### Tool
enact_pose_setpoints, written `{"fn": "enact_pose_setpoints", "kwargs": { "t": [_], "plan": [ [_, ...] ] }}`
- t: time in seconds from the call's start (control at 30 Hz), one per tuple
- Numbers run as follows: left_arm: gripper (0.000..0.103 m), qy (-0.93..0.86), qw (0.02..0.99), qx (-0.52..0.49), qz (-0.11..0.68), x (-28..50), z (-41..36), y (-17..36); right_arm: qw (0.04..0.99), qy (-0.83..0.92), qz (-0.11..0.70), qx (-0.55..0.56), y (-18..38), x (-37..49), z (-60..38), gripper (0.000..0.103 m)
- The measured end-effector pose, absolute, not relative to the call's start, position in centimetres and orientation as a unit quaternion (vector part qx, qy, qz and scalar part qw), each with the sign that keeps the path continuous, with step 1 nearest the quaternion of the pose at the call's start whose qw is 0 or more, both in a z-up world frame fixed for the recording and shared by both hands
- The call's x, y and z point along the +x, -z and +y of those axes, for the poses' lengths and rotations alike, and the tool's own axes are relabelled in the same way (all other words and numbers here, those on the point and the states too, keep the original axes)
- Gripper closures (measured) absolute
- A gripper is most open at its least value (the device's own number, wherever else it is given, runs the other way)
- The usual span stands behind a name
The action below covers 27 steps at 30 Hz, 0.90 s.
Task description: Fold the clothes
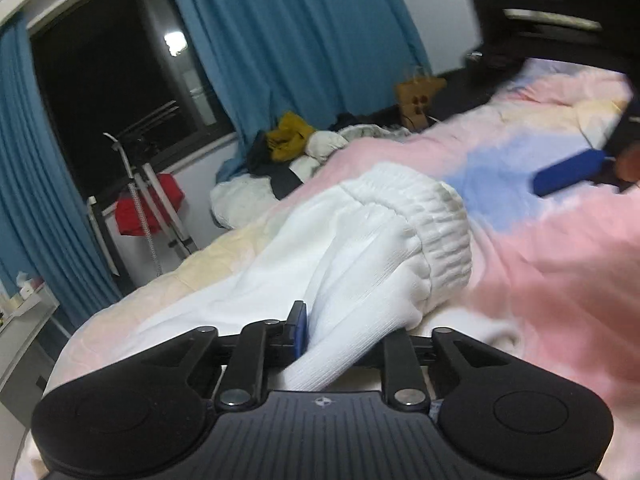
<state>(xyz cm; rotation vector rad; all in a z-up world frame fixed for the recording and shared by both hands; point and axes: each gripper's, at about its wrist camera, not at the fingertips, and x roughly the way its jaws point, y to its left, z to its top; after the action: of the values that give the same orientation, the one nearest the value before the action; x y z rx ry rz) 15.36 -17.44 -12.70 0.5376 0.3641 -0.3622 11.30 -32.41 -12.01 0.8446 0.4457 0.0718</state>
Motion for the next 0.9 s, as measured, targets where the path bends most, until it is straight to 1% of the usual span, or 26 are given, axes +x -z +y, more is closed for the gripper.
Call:
{"fn": "enact_pose_setpoints", "kwargs": {
  "t": [0.03, 0.1, 0.2, 0.3, 0.37, 0.47, 0.5, 0.6, 0.7, 0.77, 0.9],
  "plan": [
    [0.063, 0.179, 0.929, 0.271, 0.178, 15.2, -17.3, 12.7, 0.88, -0.041, 0.218, 0.42, 12.2, 12.0, -32.6, 0.012],
    [0.045, 0.178, 0.925, 0.288, 0.17, 15.2, -16.4, 12.4, 0.872, -0.057, 0.224, 0.432, 12.3, 13.5, -32.7, 0.012],
    [0.033, 0.168, 0.923, 0.302, 0.172, 13.2, -11.3, 12.2, 0.861, -0.082, 0.245, 0.438, 12.6, 15.6, -32.0, 0.012],
    [0.032, 0.161, 0.917, 0.313, 0.185, 12.2, -9.2, 11.9, 0.852, -0.089, 0.268, 0.441, 13.1, 17.5, -31.3, 0.012],
    [0.031, 0.158, 0.919, 0.303, 0.199, 11.8, -7.6, 11.5, 0.851, -0.087, 0.277, 0.437, 13.1, 18.5, -31.1, 0.012],
    [0.031, 0.157, 0.921, 0.285, 0.212, 10.9, -6.1, 11.5, 0.851, -0.098, 0.285, 0.431, 13.1, 20.3, -31.2, 0.012],
    [0.031, 0.156, 0.922, 0.284, 0.214, 10.8, -5.8, 11.6, 0.848, -0.105, 0.287, 0.433, 13.2, 20.9, -31.3, 0.009],
    [0.032, 0.162, 0.919, 0.281, 0.225, 10.4, -5.3, 12.0, 0.844, -0.118, 0.302, 0.428, 13.9, 22.8, -31.7, 0.01],
    [0.032, 0.174, 0.915, 0.275, 0.239, 9.9, -5.0, 12.5, 0.814, -0.134, 0.308, 0.474, 15.4, 24.0, -32.6, 0.01],
    [0.034, 0.184, 0.913, 0.265, 0.249, 10.2, -4.6, 12.7, 0.782, -0.146, 0.29, 0.532, 16.2, 24.1, -34.0, 0.01],
    [0.035, 0.216, 0.901, 0.261, 0.271, 10.1, -3.6, 13.2, 0.762, -0.126, 0.262, 0.578, 16.6, 24.3, -36.7, 0.01]
  ]
}}
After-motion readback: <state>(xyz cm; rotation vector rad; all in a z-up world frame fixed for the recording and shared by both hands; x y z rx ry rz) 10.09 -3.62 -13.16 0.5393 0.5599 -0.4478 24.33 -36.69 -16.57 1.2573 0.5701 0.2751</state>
